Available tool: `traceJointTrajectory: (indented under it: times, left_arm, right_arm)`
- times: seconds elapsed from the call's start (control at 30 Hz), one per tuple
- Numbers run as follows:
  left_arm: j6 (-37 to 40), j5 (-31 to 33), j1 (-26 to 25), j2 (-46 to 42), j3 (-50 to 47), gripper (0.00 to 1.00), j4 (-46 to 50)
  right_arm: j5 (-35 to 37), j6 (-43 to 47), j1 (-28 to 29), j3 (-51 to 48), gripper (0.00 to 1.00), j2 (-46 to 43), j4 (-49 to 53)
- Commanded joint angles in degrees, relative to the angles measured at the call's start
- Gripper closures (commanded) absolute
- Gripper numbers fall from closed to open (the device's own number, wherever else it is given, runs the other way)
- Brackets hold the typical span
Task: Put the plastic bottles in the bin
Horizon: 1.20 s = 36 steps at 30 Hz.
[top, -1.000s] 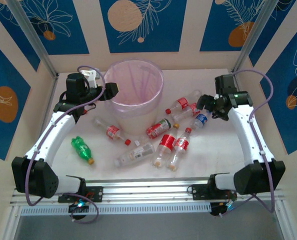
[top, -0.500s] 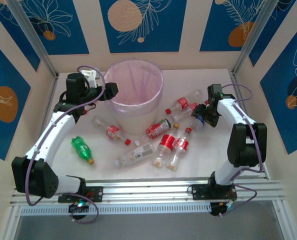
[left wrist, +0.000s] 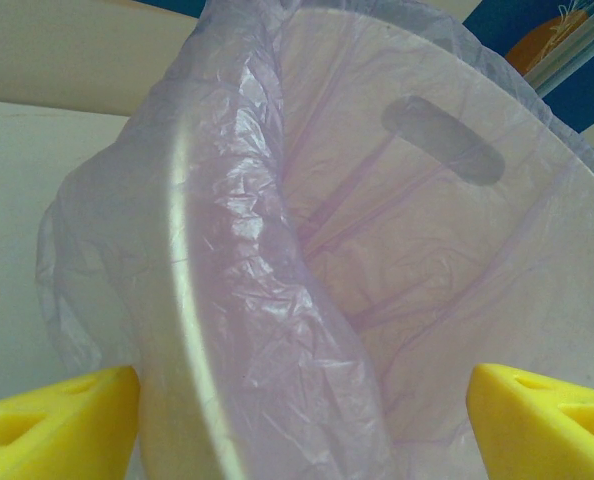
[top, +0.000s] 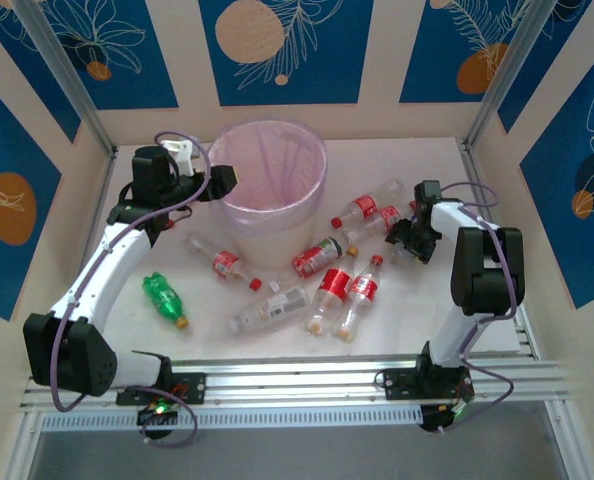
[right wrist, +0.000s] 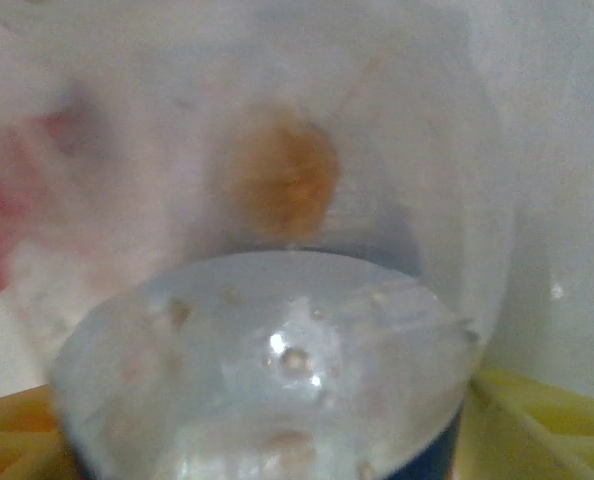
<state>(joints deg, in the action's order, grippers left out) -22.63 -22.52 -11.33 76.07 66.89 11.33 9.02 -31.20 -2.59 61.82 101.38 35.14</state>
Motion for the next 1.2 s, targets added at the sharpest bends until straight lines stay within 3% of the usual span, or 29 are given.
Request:
traceJointTrajectory:
  times: [0.0, 0.33, 0.6, 0.8, 1.03, 1.17]
  left_arm:
    - [2.6, -0.2, -0.5, 1.5, -2.1, 0.16, 5.4]
    - [2.4, -0.5, -0.6, 2.1, -2.2, 0.17, 5.4]
    - [2.0, -0.9, -0.6, 2.4, -2.3, 0.16, 5.1]
    - [1.9, -1.1, -0.8, 2.5, -2.2, 0.16, 5.0]
    - [2.4, -0.9, -1.6, 2.6, -2.2, 0.16, 5.4]
    - [2.9, -0.5, -2.1, 2.5, -2.1, 0.16, 5.7]
  right_arm:
    - [0.6, -0.4, -0.7, -1.5, 0.29, -1.1, -1.3]
    - [2.3, 1.7, -2.7, -1.3, 0.39, -10.1, 3.3]
    - [1.2, 2.8, 0.0, 7.6, 0.43, -22.8, 12.1]
    - [1.2, 2.5, 9.9, 19.8, 0.45, -27.4, 16.6]
    - [11.9, 4.2, 29.0, 36.0, 0.48, -23.0, 20.4]
    - [13.1, 4.7, 35.3, 42.8, 0.5, -19.9, 19.9]
